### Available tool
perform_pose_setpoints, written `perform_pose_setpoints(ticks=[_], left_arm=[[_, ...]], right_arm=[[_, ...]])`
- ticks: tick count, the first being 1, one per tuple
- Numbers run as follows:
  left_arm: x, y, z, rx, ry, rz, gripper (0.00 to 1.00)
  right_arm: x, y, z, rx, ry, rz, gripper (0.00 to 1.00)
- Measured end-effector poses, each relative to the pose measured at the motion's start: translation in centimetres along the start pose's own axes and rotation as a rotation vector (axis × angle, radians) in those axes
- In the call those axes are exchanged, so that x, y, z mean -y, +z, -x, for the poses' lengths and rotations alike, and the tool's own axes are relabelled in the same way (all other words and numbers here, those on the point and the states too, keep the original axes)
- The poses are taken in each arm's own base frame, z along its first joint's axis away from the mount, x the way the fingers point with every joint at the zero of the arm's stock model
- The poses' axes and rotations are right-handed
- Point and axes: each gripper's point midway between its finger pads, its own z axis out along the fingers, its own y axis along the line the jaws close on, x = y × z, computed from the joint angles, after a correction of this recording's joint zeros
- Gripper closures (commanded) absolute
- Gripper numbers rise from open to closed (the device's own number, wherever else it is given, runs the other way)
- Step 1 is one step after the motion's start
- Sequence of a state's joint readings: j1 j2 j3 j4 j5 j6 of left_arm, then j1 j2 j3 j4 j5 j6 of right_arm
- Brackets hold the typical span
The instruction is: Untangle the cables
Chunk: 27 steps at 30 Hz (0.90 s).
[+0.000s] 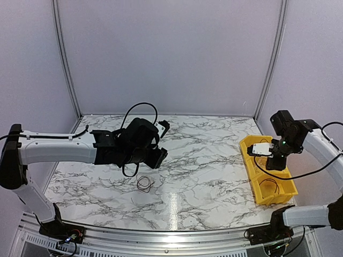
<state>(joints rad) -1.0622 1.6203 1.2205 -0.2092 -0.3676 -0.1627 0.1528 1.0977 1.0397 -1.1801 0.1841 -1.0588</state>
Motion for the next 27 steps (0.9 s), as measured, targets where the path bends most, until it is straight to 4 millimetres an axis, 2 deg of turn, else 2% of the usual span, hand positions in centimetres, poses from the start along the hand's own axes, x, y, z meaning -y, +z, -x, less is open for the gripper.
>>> perform_pose_setpoints(ticks=[7, 11, 14, 16, 19, 22, 27], left_arm=[[-2.5, -0.6, -0.9, -0.043, -0.017, 0.123, 0.47], [-4.3, -1.8, -2.1, -0.063, -0.126, 0.149, 0.49], [-6.7, -2.5, -5.1, -0.098, -0.233, 0.183, 0.46], [-8.0, -2.5, -7.8, -0.133, -0.294, 0.209, 0.45], [-8.4, -2.1, -12.2, -0.197, -0.353, 0.221, 0.46], [-8.5, -1.5, -15.2, -0.24, -0.411, 0.21, 0.46], [-8.4, 0.1, -17.0, -0.228, -0.49, 0.156, 0.46]], right_arm=[[-1.4, 0.9, 8.0, 0.292, 0.016, 0.122, 0.54], [-2.9, 0.6, 13.4, 0.45, -0.023, 0.195, 0.55], [-4.3, 0.2, 17.2, 0.548, -0.064, 0.239, 0.56], [-5.2, 0.0, 19.7, 0.608, -0.083, 0.268, 0.57], [-5.8, -0.1, 22.6, 0.69, -0.082, 0.302, 0.59], [-5.7, -0.8, 25.2, 0.807, -0.052, 0.321, 0.59], [-5.8, -0.4, 26.4, 0.882, -0.033, 0.33, 0.58]])
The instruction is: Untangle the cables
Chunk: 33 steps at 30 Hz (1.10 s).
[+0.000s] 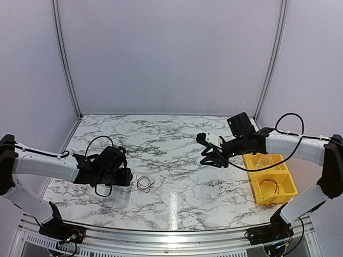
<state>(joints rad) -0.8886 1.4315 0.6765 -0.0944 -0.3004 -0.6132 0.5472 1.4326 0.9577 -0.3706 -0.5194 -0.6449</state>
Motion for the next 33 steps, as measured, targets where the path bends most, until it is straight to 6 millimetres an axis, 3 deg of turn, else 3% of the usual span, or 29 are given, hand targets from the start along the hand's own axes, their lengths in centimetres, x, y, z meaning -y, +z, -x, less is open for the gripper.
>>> perform_pose_setpoints(ticks=[7, 15, 20, 24, 26, 31, 33], left_arm=[[2.3, 1.6, -0.5, 0.016, -0.002, -0.129, 0.53], [4.3, 3.2, 0.5, 0.027, 0.045, -0.17, 0.95], [5.8, 2.9, 2.0, 0.053, 0.054, -0.212, 1.0], [7.4, 1.0, 4.0, 0.103, 0.081, -0.265, 1.0], [8.7, -1.0, 5.7, 0.152, 0.094, -0.316, 1.0], [11.4, -7.0, 9.9, 0.283, 0.103, -0.464, 1.0], [11.7, -8.5, 10.8, 0.315, 0.102, -0.496, 1.0]], right_arm=[[-0.9, 1.7, -2.9, -0.043, 0.036, 0.031, 0.58], [-0.9, 2.6, -3.7, -0.063, 0.048, 0.043, 0.58], [-0.9, 2.6, -3.7, -0.063, 0.047, 0.042, 0.56], [-1.1, 2.6, -3.4, -0.054, 0.049, 0.057, 0.5], [-1.1, 2.7, -2.6, -0.046, 0.048, 0.076, 0.49], [-2.0, 2.8, 1.3, 0.0, -0.01, 0.116, 0.46], [-2.6, 2.9, 2.8, 0.019, -0.036, 0.136, 0.45]])
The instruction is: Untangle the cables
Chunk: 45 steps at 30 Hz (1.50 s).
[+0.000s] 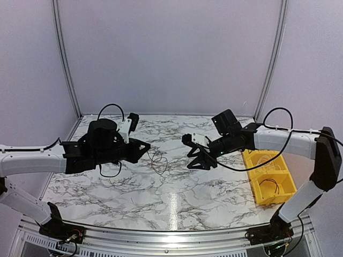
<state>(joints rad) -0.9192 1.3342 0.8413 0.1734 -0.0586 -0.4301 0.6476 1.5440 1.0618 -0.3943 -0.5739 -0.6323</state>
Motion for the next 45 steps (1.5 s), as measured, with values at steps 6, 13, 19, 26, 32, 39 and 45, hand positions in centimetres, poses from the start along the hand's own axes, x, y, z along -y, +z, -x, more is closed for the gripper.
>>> perform_pose_setpoints(ticks=[6, 13, 19, 26, 32, 39, 45], left_arm=[[1.3, -2.0, 2.3, 0.066, -0.012, -0.048, 1.0], [2.1, -3.8, 4.2, 0.127, -0.057, -0.082, 1.0], [2.4, -4.6, 4.9, 0.157, -0.095, -0.101, 1.0], [2.6, -4.8, 5.5, 0.184, -0.137, -0.121, 1.0], [2.9, -4.9, 5.8, 0.202, -0.179, -0.141, 1.0], [3.4, -5.2, 6.7, 0.237, -0.222, -0.177, 1.0], [3.3, -5.1, 6.5, 0.247, -0.25, -0.186, 1.0]], right_arm=[[-1.4, 1.3, 3.2, 0.023, -0.051, 0.065, 0.43], [-3.5, 4.3, 3.5, -0.006, -0.065, 0.157, 0.42], [-4.0, 5.1, 4.5, 0.022, -0.044, 0.204, 0.41], [-4.1, 4.9, 6.3, 0.085, -0.036, 0.234, 0.41], [-3.8, 5.6, 7.3, 0.128, -0.017, 0.249, 0.42], [-3.4, 6.0, 8.3, 0.179, -0.014, 0.253, 0.43], [-3.6, 7.1, 7.7, 0.182, 0.016, 0.288, 0.57]])
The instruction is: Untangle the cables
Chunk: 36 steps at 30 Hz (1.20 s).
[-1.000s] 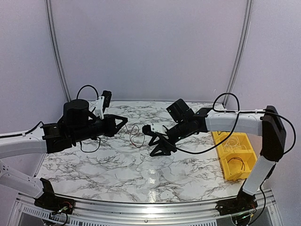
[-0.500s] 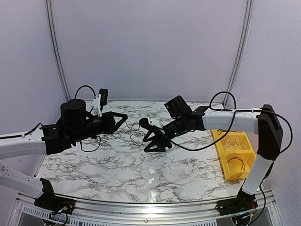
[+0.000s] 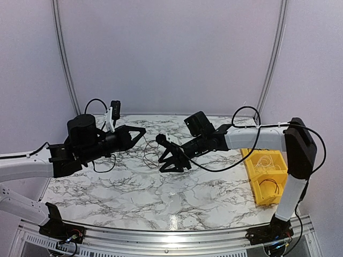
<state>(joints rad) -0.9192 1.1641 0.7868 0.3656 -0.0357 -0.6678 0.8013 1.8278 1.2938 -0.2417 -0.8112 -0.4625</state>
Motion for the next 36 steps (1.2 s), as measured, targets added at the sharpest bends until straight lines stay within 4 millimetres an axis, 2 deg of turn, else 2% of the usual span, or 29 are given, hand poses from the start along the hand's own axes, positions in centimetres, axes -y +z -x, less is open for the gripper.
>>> perform_pose_setpoints(ticks=[2, 3, 8, 10, 14, 17, 19, 22, 24, 26, 29, 33, 36], left_arm=[[-0.1, 0.0, -0.1, 0.004, -0.006, 0.0, 1.0], [-0.1, 0.0, -0.1, 0.006, -0.007, -0.002, 1.0], [-0.2, 0.0, 0.0, 0.019, -0.024, -0.003, 1.0], [-0.2, 0.0, 0.0, 0.022, -0.027, -0.004, 1.0], [-1.1, -0.4, -0.5, 0.027, -0.039, 0.017, 1.0], [-2.7, -1.0, -1.4, 0.038, -0.062, 0.055, 1.0], [-4.5, -1.4, -2.7, 0.045, -0.093, 0.091, 1.0], [-8.1, -1.7, -6.2, 0.027, -0.154, 0.159, 1.0], [-10.5, -1.7, -8.7, 0.0, -0.188, 0.211, 1.0], [-12.8, -1.7, -11.1, -0.029, -0.219, 0.259, 1.0], [-15.4, -1.7, -14.2, -0.062, -0.269, 0.315, 1.0], [-16.9, -1.8, -15.8, -0.05, -0.34, 0.325, 1.0], [-17.3, -2.2, -16.1, -0.03, -0.373, 0.321, 1.0]], right_arm=[[0.0, 0.2, -0.2, 0.002, 0.007, 0.01, 0.67], [-0.1, 0.3, -0.2, 0.004, 0.013, 0.017, 0.68], [-0.4, 0.3, -0.1, 0.014, 0.022, 0.036, 0.62], [-0.4, 0.3, -0.1, 0.01, 0.025, 0.037, 0.56], [0.4, -0.6, 0.0, -0.001, 0.01, -0.002, 0.47], [1.7, -2.8, 0.3, -0.022, -0.023, -0.089, 0.46], [2.6, -4.5, 0.6, -0.049, -0.064, -0.169, 0.46], [3.4, -6.2, 0.5, -0.102, -0.107, -0.263, 0.47], [3.5, -6.5, 0.2, -0.133, -0.122, -0.294, 0.48], [3.5, -6.3, -0.6, -0.17, -0.13, -0.312, 0.49], [2.5, -4.4, -2.5, -0.238, -0.14, -0.297, 0.5], [1.1, -0.5, -5.3, -0.321, -0.139, -0.227, 0.5], [0.4, 1.9, -7.7, -0.383, -0.133, -0.179, 0.48]])
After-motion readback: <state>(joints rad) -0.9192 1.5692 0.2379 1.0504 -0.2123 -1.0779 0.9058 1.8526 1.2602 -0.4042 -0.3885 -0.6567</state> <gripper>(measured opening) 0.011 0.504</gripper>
